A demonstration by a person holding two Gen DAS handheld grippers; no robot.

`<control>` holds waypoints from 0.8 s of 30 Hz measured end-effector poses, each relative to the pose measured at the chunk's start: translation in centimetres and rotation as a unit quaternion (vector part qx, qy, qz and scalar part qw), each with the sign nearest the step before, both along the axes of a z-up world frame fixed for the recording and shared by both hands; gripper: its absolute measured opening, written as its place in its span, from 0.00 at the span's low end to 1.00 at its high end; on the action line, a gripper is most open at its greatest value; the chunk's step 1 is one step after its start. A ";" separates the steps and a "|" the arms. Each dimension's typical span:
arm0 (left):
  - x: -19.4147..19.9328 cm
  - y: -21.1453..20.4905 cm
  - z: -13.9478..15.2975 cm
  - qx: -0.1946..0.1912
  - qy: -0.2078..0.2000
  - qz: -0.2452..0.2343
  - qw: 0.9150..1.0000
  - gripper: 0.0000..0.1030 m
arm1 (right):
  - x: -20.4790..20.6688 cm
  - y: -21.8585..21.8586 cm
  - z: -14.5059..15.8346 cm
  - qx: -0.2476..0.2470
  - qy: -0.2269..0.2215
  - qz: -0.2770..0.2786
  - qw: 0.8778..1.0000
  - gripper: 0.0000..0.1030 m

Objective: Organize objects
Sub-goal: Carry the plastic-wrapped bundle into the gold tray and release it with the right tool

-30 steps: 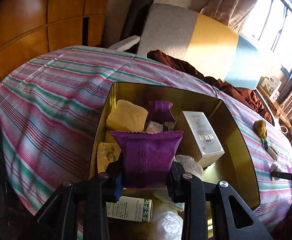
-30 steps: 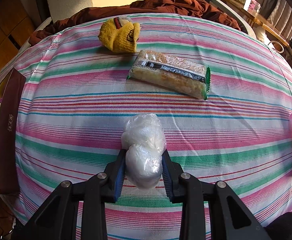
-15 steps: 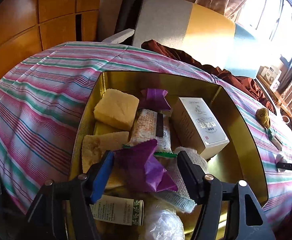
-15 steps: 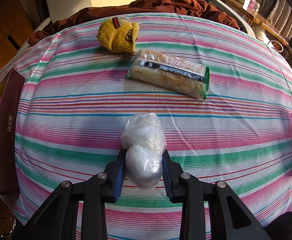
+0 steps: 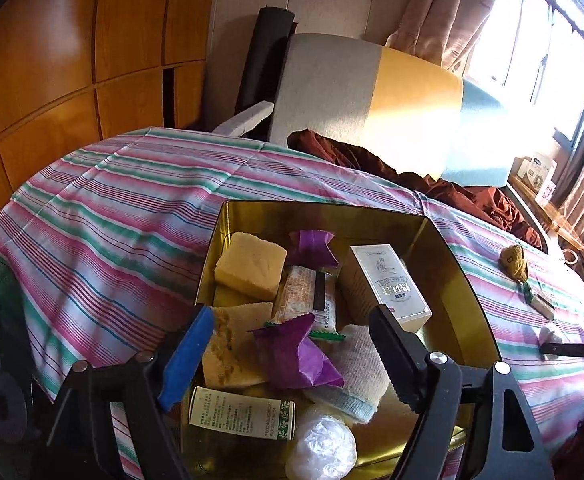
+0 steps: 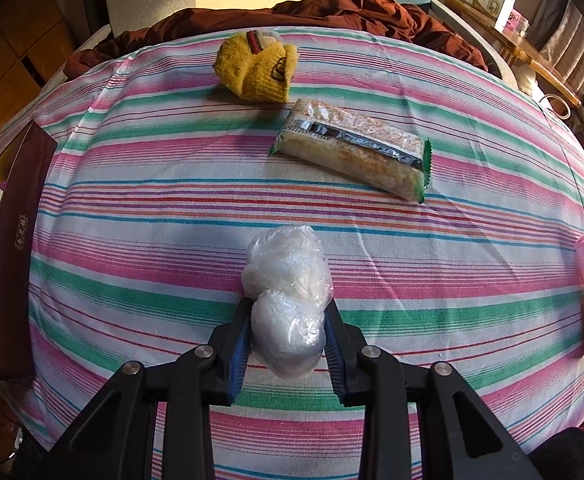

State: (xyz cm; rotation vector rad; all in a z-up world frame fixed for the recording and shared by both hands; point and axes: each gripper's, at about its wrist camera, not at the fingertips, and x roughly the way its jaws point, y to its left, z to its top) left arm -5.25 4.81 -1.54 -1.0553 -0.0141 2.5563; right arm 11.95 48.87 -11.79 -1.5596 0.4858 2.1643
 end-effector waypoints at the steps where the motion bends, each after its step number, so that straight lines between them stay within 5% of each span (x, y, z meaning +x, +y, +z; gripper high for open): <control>1: 0.1 -0.1 0.2 -0.001 0.002 0.001 1.000 0.81 | -0.1 -0.5 0.0 -0.002 0.000 0.006 1.000 0.32; 8: 1.1 0.0 0.4 -0.017 0.017 -0.012 1.000 0.82 | -1.6 -6.1 0.2 -0.011 0.013 0.067 0.998 0.32; 12: 1.5 -0.2 0.5 -0.016 0.018 -0.017 1.000 0.82 | -2.8 -9.5 2.3 -0.017 0.057 0.089 0.994 0.32; 24: 1.9 -0.4 0.0 -0.010 0.009 -0.016 1.000 0.84 | -8.6 -23.5 8.2 -0.031 0.134 0.220 0.966 0.31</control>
